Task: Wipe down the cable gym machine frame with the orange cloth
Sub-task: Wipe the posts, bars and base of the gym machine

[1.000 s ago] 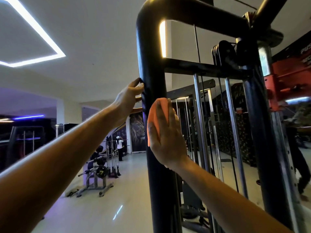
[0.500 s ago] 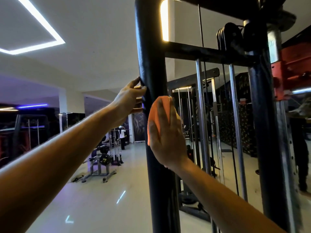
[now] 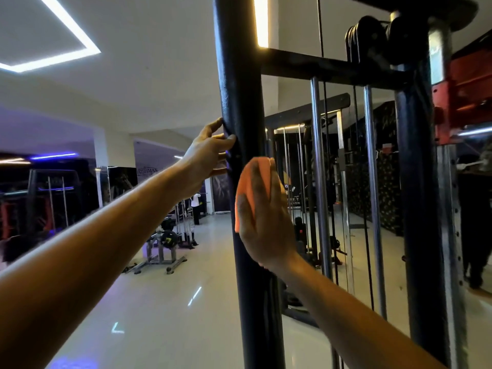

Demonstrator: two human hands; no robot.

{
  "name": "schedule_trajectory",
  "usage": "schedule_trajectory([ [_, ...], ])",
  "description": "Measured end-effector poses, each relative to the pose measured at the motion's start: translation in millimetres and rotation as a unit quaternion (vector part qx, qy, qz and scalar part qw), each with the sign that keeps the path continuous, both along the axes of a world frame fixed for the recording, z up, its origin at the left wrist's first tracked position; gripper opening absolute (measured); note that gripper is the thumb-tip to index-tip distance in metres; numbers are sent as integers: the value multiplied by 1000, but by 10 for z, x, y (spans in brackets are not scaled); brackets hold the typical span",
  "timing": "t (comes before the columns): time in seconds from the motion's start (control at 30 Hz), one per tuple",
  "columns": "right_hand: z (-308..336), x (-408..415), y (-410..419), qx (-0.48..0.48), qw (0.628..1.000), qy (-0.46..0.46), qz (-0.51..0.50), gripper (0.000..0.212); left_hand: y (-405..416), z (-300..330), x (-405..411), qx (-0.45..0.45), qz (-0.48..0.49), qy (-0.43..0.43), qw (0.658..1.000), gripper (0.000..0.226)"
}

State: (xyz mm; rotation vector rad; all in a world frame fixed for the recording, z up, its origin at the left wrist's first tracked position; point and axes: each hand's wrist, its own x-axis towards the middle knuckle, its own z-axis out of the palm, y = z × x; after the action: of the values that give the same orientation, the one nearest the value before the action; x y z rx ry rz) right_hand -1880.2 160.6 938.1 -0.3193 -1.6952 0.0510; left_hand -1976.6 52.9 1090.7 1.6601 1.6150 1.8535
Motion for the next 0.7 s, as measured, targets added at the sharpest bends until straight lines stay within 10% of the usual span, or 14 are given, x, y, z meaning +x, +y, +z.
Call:
schedule_trajectory([
  [0.2,737,-57,75,31,999,23,-25,66,-8,19,-47,-13,1,9,1000,75],
  [0.43,-350,-4,-79,11,999,-24,-42,71,-50,-196,-55,-25,-10,11,1000,65],
  [0.7,507,-94,-29,17,999,23,-42,66,-174,-83,-38,-47,-14,3,999,54],
])
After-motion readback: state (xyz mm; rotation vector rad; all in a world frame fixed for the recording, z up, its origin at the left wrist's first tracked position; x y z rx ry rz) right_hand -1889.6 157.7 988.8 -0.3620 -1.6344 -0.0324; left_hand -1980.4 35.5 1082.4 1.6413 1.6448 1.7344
